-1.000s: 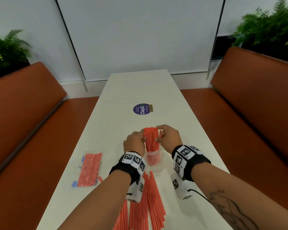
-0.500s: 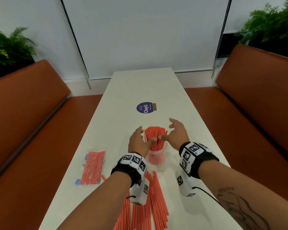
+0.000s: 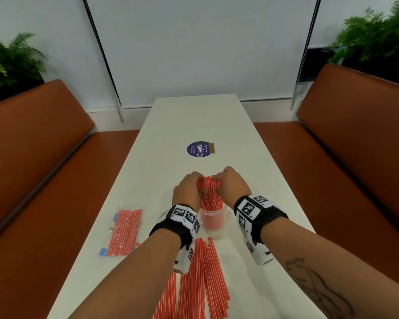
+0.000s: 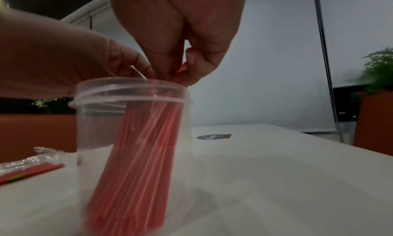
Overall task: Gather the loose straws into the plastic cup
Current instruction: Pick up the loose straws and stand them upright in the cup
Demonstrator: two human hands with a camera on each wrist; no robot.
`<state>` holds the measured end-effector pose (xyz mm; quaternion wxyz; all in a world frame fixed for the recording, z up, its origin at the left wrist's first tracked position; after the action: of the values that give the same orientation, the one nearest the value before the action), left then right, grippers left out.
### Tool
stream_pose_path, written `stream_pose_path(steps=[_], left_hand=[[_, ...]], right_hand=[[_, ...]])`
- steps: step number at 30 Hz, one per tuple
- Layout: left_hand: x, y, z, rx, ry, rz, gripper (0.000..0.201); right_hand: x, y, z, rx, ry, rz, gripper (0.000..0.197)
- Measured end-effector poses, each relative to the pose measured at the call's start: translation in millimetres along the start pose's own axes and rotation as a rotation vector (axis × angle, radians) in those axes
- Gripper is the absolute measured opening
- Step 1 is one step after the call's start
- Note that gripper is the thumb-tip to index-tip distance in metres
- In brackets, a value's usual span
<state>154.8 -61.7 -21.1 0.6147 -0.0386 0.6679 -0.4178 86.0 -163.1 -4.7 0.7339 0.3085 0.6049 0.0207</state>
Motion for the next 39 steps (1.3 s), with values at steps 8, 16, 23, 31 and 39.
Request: stream_pose_path(steps=[8,16,23,31,39], left_hand=[[-31,7,-6,-0.079,-0.057,-0.113,0.032],[-35,22,-38,-0.278,0.282,0.187,0.038],[0,45,-102,-0.318,0.438,0.355,0.04],[16,50,-135,-0.261,0.447,0.394,0.03],[14,49,-148,-0.326,0.446,0.338,0.025]], right_hand=[[-15,4,-18,-0.028,0.002,-0.144,0.046],[-24,27,-56,0.039,-0.016,0.178,0.011],[59,11,-117,0.323,0.604,-0.006,0.025],[77,30,-128,0.192,0.483,-0.339,0.033],[77,26,-143,0.185,0.514,-0.286,0.03]])
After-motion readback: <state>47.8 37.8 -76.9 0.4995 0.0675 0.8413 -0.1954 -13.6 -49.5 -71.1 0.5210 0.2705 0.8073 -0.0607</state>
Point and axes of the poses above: each hand's wrist, its own z-axis towards the middle knuckle, its own x-axis out of the palm, y = z × x, the point moved 5 cm from there along z, towards the middle knuckle, and after that the axes turned 4 degrees about -x, right-handed, at the moved point
